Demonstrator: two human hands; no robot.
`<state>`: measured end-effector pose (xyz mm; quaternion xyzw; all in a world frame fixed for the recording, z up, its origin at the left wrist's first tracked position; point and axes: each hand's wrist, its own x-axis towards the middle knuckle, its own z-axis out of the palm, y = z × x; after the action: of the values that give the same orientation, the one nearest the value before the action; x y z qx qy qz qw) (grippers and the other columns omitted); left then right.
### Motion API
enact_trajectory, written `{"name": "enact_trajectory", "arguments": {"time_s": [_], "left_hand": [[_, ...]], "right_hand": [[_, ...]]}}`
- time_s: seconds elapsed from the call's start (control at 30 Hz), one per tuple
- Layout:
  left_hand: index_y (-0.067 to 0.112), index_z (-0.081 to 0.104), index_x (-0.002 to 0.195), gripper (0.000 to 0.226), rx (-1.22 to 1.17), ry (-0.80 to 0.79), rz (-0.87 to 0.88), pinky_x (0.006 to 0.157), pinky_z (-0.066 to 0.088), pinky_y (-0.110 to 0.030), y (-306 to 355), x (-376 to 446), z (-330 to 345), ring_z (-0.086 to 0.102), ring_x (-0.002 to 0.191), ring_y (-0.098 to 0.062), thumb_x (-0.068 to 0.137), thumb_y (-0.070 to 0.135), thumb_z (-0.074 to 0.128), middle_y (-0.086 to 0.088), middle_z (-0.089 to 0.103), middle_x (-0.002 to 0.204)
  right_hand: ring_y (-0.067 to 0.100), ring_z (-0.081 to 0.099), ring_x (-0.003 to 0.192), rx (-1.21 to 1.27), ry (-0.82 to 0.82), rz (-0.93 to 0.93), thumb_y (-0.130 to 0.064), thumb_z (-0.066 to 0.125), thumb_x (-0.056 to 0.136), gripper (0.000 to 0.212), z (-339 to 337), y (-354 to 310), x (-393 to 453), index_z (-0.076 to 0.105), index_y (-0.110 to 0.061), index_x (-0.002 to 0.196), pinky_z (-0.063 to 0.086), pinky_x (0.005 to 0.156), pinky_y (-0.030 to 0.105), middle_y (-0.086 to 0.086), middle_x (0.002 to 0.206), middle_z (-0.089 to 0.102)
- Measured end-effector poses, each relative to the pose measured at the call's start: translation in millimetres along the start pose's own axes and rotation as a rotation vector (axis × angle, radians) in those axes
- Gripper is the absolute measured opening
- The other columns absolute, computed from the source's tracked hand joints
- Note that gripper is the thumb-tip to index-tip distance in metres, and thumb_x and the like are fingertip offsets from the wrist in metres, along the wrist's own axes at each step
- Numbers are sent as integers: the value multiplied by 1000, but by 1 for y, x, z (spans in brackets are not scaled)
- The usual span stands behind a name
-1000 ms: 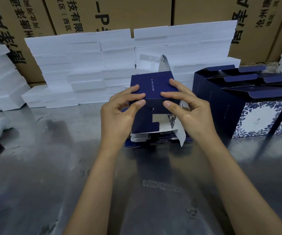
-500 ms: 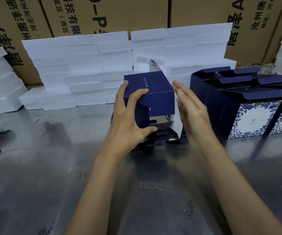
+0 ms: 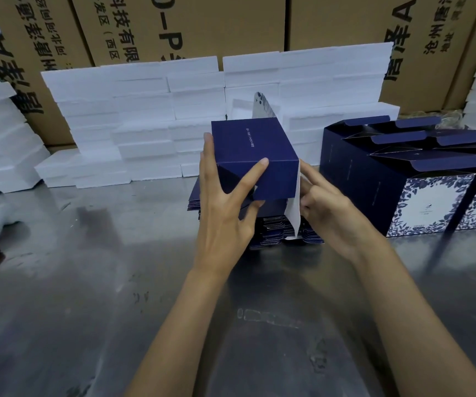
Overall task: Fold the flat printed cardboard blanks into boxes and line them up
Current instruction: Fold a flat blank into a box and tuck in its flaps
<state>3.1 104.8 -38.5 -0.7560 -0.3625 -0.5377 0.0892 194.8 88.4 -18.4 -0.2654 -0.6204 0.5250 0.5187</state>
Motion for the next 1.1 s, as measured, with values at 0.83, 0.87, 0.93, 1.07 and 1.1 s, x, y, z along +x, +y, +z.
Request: {"name": "enact_trajectory", "arguments": {"time_s": [0.83,0.87,0.93,1.07,1.1], "left_hand": [[62,20,144,100,-322,-69,-415,105,49,-46,10,3,-4,43,141,-21,80,16,81,8,38,155],[62,20,144,99,-323,-65,-428,105,49,-47,11,3,-4,44,139,-21,80,16,80,10,42,152],[60,21,144,98,-312,-60,-429,106,48,-46,12,3,-4,43,139,-18,80,13,80,17,41,151],[58,22,142,97,-313,-62,-439,107,47,-45,14,3,-4,45,138,-16,80,8,77,18,42,149],[57,23,142,97,-318,-62,-437,107,47,-44,14,4,-5,45,137,-16,80,6,76,17,42,149]], "right_hand": [[-5,67,101,-391,586,-155,-22,77,91,45,31,36,14,59,-21,132,51,82,10,-13,114,72],[-8,66,96,-396,609,-167,-22,77,90,45,33,37,14,59,-19,131,50,78,8,-13,110,72],[-13,63,84,-419,651,-189,-22,78,90,43,36,39,14,60,-17,128,46,71,4,-13,101,71],[-10,64,83,-445,697,-203,-25,79,89,38,41,40,12,62,-20,123,46,71,4,-13,98,72],[-9,65,84,-452,705,-203,-26,79,89,36,41,40,13,62,-21,121,46,71,5,-14,97,72]]}}
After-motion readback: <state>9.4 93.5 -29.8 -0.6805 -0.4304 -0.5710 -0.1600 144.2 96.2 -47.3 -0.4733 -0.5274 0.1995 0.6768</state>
